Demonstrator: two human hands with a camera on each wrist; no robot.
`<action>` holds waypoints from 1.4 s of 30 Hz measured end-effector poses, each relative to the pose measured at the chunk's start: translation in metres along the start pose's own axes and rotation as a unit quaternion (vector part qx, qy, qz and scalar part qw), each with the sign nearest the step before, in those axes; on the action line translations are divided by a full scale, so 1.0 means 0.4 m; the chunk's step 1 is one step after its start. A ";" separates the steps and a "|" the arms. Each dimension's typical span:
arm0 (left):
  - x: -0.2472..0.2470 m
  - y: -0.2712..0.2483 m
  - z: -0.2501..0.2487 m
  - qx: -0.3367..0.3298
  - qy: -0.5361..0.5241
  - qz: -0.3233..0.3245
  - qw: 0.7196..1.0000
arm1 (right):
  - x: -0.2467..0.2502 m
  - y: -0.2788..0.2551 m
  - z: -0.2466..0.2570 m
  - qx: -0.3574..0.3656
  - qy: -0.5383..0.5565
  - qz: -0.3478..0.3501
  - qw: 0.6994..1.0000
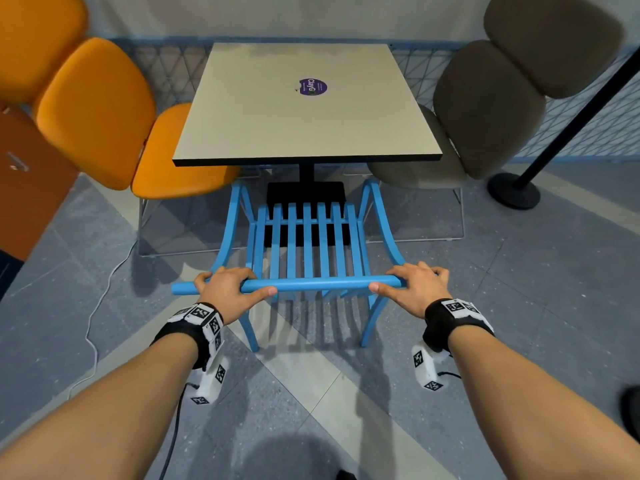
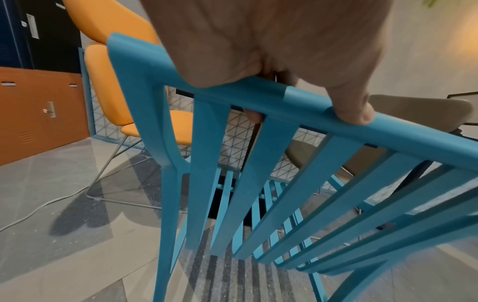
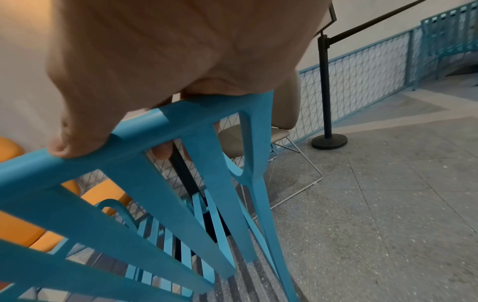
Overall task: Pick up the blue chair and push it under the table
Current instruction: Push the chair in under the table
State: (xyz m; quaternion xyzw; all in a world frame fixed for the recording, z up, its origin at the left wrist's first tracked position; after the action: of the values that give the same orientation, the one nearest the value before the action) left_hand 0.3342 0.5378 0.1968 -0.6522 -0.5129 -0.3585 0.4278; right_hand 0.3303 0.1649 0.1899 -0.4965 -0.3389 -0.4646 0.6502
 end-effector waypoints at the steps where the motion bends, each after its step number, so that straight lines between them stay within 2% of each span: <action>1: 0.002 0.007 -0.001 -0.003 0.003 -0.001 1.000 | 0.003 0.003 0.003 0.000 0.002 -0.004 1.000; 6: -0.001 0.010 0.007 -0.019 0.005 0.002 1.000 | 0.000 -0.004 0.008 -0.011 0.002 -0.034 0.999; 11: -0.005 0.008 -0.003 -0.010 0.006 0.013 1.000 | -0.002 -0.019 0.000 -0.013 0.008 -0.036 0.999; 19: -0.012 0.015 -0.041 -0.016 0.008 0.003 1.000 | 0.026 0.011 -0.034 -0.014 0.003 -0.004 1.000; 23: -0.015 0.012 -0.031 -0.014 0.005 0.022 1.000 | 0.019 -0.004 -0.026 -0.014 0.000 -0.023 1.000; 31: -0.013 -0.004 -0.045 -0.013 0.051 0.091 0.994 | -0.009 -0.046 -0.021 -0.022 0.012 -0.013 1.000; 33: -0.011 -0.001 -0.053 -0.002 0.062 0.088 0.994 | -0.008 -0.048 -0.024 -0.012 0.015 -0.005 1.000; 37: -0.012 -0.005 -0.041 0.025 0.011 0.048 0.998 | -0.002 -0.041 -0.036 -0.011 0.016 -0.006 1.000; 42: -0.026 -0.018 -0.063 0.009 -0.012 0.037 0.999 | 0.017 -0.014 -0.058 0.001 0.003 0.014 1.000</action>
State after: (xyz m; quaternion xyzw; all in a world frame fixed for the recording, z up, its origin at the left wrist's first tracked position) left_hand 0.3244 0.5116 0.1982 -0.6709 -0.4969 -0.3300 0.4405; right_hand 0.3269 0.1403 0.1915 -0.4990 -0.3303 -0.4566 0.6583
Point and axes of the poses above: each hand's wrist, its own y-axis towards the middle knuckle, its own x-axis out of the back of the hand, z = x × y, the point moved 9 cm from there along y, towards the middle knuckle, and after that the axes turned 7 degrees about z, right-handed, at the moved point
